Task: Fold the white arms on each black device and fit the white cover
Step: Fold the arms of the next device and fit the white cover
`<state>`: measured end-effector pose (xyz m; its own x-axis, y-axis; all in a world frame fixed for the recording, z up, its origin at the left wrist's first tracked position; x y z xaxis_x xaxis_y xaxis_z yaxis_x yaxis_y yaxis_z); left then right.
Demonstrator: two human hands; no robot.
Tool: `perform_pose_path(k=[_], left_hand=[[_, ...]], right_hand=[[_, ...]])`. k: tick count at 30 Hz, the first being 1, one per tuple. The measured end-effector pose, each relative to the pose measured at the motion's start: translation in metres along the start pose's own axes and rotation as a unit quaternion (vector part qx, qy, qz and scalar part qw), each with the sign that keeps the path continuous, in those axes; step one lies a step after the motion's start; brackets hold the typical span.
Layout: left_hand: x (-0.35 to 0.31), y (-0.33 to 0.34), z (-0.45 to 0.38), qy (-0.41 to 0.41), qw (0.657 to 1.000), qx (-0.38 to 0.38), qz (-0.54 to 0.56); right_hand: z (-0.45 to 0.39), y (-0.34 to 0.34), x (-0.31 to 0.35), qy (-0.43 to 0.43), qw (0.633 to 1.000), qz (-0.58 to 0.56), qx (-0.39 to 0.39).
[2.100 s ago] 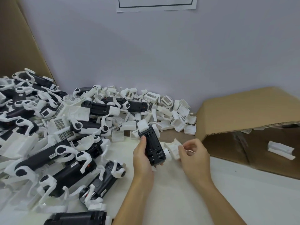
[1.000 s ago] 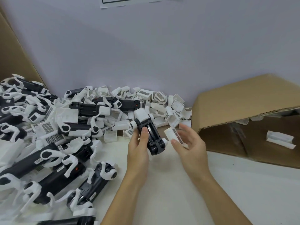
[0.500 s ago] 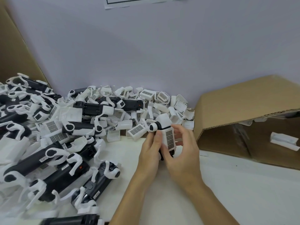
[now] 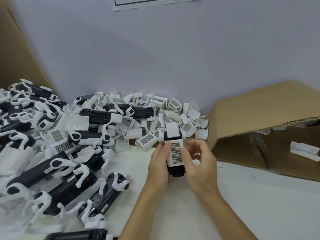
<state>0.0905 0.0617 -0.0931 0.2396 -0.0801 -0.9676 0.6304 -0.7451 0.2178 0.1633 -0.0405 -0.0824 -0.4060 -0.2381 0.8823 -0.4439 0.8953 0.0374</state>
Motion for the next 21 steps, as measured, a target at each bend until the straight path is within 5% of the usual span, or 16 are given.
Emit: perform_pose_path(k=[4, 9, 21], left_hand=[[0.003, 0.000, 0.000, -0.003, 1.000, -0.003, -0.007], [-0.004, 0.000, -0.001, 0.036, 0.998, 0.001, -0.056], [-0.008, -0.001, 0.002, 0.035, 0.995, -0.034, -0.088]], right_hand=[[0.000, 0.006, -0.007, 0.044, 0.998, -0.014, 0.039], [-0.001, 0.012, -0.015, 0.152, 0.971, -0.166, 0.077], [-0.002, 0.009, -0.012, 0.150, 0.979, -0.126, 0.048]])
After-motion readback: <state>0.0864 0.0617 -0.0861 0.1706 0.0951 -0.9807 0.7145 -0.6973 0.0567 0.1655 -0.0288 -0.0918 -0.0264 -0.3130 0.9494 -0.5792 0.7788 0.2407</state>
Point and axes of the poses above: each hand's wrist, its own z-axis away from the middle knuckle, its own y-axis out of the palm, x = y × z, the point moved 7 cm from there along -z, towards the middle knuckle, and after that the axes turned 6 degrees about -z, right-handed, at the moved point
